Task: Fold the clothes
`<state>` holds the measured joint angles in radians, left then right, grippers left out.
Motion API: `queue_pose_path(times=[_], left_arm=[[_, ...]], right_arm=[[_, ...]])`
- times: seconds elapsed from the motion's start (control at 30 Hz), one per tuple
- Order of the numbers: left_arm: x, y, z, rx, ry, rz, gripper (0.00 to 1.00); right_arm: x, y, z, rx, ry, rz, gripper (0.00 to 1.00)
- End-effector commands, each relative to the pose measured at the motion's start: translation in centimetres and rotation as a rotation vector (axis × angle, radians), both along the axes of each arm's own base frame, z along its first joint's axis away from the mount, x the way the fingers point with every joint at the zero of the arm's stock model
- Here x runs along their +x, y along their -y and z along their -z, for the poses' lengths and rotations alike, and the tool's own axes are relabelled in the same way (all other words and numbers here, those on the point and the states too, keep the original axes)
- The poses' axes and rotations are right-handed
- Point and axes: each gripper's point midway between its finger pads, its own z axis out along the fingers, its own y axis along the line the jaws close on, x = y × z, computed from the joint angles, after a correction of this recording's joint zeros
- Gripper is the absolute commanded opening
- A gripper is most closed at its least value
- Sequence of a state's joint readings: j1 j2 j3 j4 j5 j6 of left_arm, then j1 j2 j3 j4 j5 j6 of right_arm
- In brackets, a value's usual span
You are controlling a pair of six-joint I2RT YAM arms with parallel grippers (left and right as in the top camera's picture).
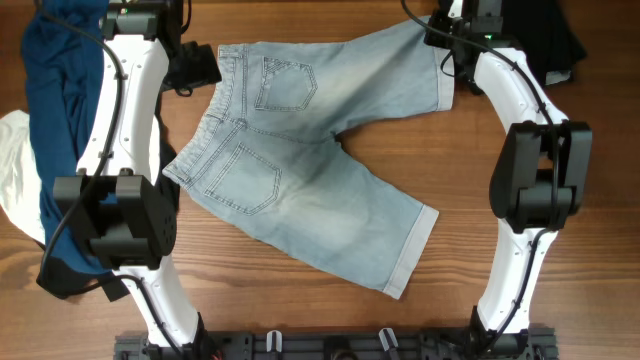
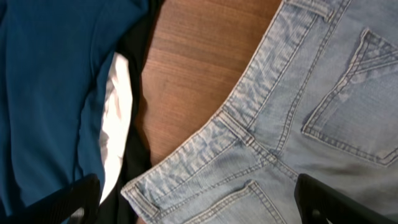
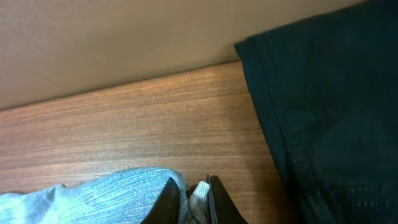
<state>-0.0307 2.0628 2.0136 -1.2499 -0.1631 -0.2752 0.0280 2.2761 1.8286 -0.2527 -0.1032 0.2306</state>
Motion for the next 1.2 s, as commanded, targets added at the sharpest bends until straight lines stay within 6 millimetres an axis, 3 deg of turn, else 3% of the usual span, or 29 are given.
queue_pose_path(times=[0.0, 0.03, 0.07, 0.1, 0.13, 0.37, 0.53, 0.6, 0.8, 0.9, 1.0, 1.17], left_arm=[[0.6, 0.0, -0.6, -0.003, 0.037, 0.007, 1.0], [1.0, 0.0, -0.7, -0.002, 0.051, 0.01, 1.0], [1.7, 0.1, -1.0, 0.001, 0.08, 0.037, 1.0], [2.1, 0.1, -1.1, 0.005, 0.095, 0.052, 1.0], [2.9, 0.2, -1.4, 0.005, 0.125, 0.074, 1.0], [8.6, 2.7, -2.8, -0.035, 0.339, 0.292, 1.0], [12.7, 3.3, 0.5, -0.047, 0.408, 0.354, 1.0], [13.8, 4.0, 3.4, -0.077, 0.398, 0.396, 1.0], [14.6, 5.0, 10.7, -0.131, 0.323, 0.438, 1.0], [14.4, 5.0, 12.7, -0.138, 0.293, 0.436, 1.0], [14.5, 5.0, 13.6, -0.139, 0.286, 0.436, 1.0], [14.9, 5.3, 13.4, -0.146, 0.311, 0.443, 0.98]], right_arm=[[0.7, 1.5, 2.0, -0.019, -0.023, 0.045, 0.06], [0.5, 1.5, 2.2, -0.02, -0.033, 0.044, 0.22], [0.2, 1.5, 2.5, -0.034, -0.051, 0.03, 0.64], [0.0, 1.4, 2.5, -0.044, -0.056, 0.018, 0.87], [-0.2, 1.4, 2.3, -0.059, -0.068, 0.005, 0.99], [-3.0, 1.0, -2.1, -0.088, -0.144, -0.046, 1.0], [-5.9, -0.1, -5.1, -0.088, -0.187, -0.07, 1.0], [-6.8, -0.7, -5.8, -0.089, -0.204, -0.083, 1.0], [-7.9, -3.1, -6.0, -0.094, -0.227, -0.127, 1.0], [-8.1, -4.0, -6.0, -0.096, -0.229, -0.143, 1.0], [-8.2, -4.4, -6.0, -0.097, -0.228, -0.151, 1.0], [-8.2, -4.5, -6.0, -0.095, -0.229, -0.151, 1.0]])
